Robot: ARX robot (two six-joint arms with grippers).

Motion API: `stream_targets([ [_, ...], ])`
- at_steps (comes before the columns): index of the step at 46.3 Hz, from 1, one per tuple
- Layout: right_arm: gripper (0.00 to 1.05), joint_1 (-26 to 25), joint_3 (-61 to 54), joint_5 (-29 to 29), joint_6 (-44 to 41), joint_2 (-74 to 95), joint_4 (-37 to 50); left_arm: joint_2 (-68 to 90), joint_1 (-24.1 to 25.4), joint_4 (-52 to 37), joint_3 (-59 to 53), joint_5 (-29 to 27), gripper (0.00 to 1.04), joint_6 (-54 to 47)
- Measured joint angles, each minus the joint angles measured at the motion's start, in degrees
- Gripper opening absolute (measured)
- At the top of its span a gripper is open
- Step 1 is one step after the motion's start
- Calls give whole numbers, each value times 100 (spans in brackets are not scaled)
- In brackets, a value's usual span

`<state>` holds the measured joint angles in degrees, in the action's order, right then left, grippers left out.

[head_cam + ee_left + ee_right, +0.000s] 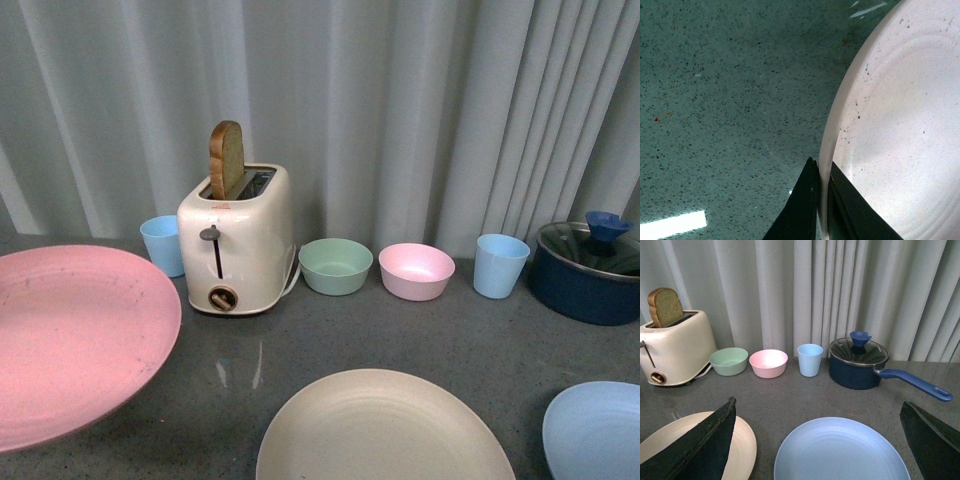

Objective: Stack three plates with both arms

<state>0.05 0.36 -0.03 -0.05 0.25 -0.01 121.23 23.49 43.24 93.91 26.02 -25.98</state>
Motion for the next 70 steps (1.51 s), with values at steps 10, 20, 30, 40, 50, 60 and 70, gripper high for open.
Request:
stream_targets([
  [10, 97, 0, 0, 0, 0, 0, 0, -710, -470, 173, -378, 227, 4, 166],
  [20, 97, 0, 0, 0, 0, 0, 0, -1373, -1530, -66, -1246, 243, 4, 439],
  [30, 97, 0, 0, 0, 0, 0, 0, -1421, -2503, -328, -1440, 70, 4, 743],
  [40, 97, 0, 0, 0, 0, 0, 0, -1091, -3327, -568, -1309, -245, 4, 1296],
  [50, 97, 0, 0, 0, 0, 0, 0, -560, -3744, -695, -955, -575, 4, 1773],
  [60, 97, 0, 0, -2, 0, 0, 0, -278, -3989, -772, -702, -761, 4, 1987],
  [70, 97, 0, 0, 0, 0, 0, 0, 81, -4162, -1016, -634, -986, 4, 2028],
])
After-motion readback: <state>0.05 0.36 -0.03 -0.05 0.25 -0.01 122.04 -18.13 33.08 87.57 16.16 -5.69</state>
